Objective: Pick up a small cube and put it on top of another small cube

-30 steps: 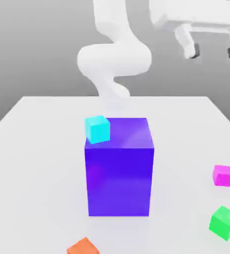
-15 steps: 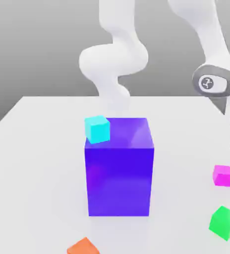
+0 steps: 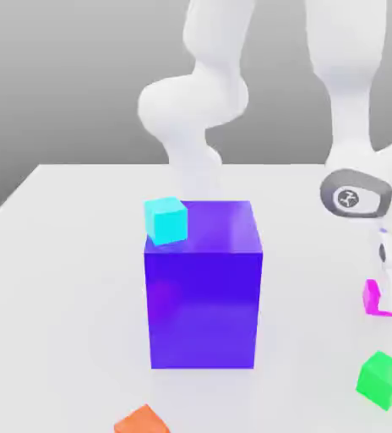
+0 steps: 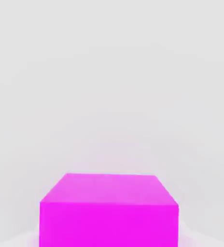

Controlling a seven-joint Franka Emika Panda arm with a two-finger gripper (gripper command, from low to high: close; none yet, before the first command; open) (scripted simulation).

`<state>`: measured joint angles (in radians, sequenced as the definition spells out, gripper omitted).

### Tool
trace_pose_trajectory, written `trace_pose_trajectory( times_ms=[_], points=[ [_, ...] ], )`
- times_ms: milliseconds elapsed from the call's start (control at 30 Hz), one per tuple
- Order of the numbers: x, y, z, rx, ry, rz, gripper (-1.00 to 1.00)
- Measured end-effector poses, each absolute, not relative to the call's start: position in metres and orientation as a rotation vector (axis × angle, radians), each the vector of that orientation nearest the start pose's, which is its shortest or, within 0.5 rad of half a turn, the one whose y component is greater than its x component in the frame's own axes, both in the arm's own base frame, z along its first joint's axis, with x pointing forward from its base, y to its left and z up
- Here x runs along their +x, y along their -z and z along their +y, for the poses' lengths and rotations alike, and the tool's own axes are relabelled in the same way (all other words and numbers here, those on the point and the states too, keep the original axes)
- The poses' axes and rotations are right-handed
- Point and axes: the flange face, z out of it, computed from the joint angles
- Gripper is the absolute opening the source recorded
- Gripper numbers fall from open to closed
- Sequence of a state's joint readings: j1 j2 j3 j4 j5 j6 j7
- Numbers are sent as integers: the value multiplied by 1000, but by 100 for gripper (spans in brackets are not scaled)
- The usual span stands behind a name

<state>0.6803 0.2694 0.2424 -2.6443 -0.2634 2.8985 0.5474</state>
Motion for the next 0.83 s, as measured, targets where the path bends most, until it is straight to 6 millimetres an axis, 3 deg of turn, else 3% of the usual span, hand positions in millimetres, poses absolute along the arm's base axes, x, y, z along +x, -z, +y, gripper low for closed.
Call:
trace_pose_trajectory(
  times_ms=[100, 133, 233, 367, 500, 533, 733, 833],
  points=[
    [235, -186, 345, -2992, 0, -960, -100],
    [250, -193, 343, -3000, 0, -939, -100],
    [316, -212, 329, -3026, -1, -853, -100],
    [404, -235, 289, -3055, -2, -735, -100],
    [422, -194, 279, -3060, -2, -710, -100],
    [423, -184, 278, -3061, -2, -709, 100],
    [423, -179, 278, -3061, -1, -709, 100],
    [424, -206, 278, -3061, 0, -709, 100]
  ],
)
